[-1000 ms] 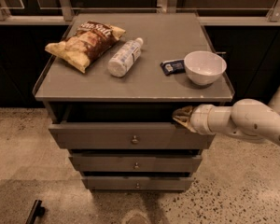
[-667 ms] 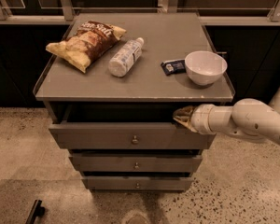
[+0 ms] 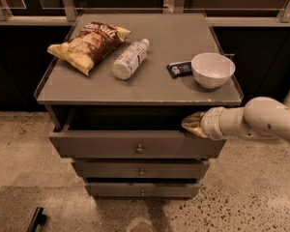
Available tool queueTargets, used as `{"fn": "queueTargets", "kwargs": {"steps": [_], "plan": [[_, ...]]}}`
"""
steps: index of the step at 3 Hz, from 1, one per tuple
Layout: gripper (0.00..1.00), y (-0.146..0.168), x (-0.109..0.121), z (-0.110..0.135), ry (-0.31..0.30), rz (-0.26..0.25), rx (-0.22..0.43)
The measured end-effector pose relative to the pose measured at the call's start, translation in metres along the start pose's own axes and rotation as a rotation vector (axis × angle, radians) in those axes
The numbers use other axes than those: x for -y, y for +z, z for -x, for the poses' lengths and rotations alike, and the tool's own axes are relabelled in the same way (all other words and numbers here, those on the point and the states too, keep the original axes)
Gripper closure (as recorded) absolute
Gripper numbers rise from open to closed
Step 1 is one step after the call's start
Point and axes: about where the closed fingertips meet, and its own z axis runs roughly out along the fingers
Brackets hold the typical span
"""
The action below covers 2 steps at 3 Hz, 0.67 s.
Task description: Open top drawer
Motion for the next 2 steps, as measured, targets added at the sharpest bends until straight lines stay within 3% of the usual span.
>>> {"fn": "queueTargets", "kwargs": {"steps": [1, 2], "plan": [[1.00, -0.0020, -0.0026, -0.0029, 0.039, 0.013, -0.007], [1.00, -0.0019, -0.0026, -0.0030, 0.039, 0.014, -0.007]]}}
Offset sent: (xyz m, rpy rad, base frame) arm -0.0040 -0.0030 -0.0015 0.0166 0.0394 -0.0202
